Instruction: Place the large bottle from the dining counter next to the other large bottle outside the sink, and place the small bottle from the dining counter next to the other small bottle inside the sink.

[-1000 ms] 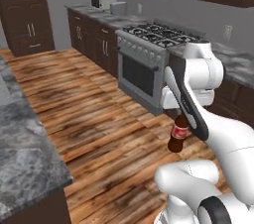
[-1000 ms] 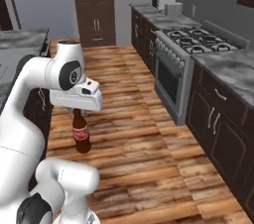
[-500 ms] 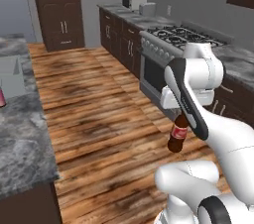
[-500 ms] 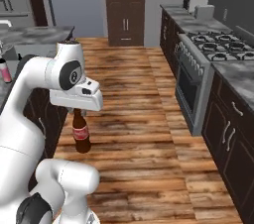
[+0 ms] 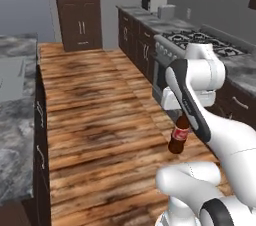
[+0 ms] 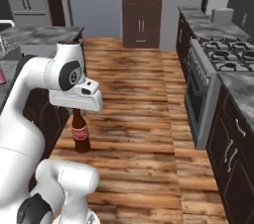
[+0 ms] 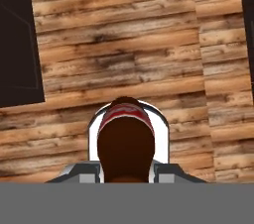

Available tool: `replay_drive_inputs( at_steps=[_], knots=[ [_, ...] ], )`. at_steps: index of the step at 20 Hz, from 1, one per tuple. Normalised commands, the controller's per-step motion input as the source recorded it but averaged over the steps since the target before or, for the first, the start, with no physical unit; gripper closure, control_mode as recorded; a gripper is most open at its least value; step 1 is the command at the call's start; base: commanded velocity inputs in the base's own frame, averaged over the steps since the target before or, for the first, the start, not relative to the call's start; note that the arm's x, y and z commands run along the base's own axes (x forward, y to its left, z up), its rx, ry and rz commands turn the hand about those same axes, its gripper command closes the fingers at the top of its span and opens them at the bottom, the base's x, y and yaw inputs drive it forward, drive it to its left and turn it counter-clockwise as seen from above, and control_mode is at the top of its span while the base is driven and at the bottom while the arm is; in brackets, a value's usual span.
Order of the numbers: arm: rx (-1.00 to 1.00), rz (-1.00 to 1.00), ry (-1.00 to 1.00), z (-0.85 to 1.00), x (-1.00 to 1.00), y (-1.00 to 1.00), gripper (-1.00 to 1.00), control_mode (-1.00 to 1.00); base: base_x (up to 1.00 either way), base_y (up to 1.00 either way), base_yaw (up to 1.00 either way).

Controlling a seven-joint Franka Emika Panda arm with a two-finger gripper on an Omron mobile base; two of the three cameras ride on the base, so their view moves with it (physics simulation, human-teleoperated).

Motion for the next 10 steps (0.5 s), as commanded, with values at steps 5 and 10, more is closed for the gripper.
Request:
replay_drive_inputs(
  at_steps=[5,10],
  knots=[
    [0.0,0.0,0.0,0.0,0.0,0.0,1.0,1.0,0.87,-0.07,0.03],
    [0.0,0.0,0.0,0.0,0.0,0.0,1.0,1.0,0.82,-0.04,-0.02]
  ],
)
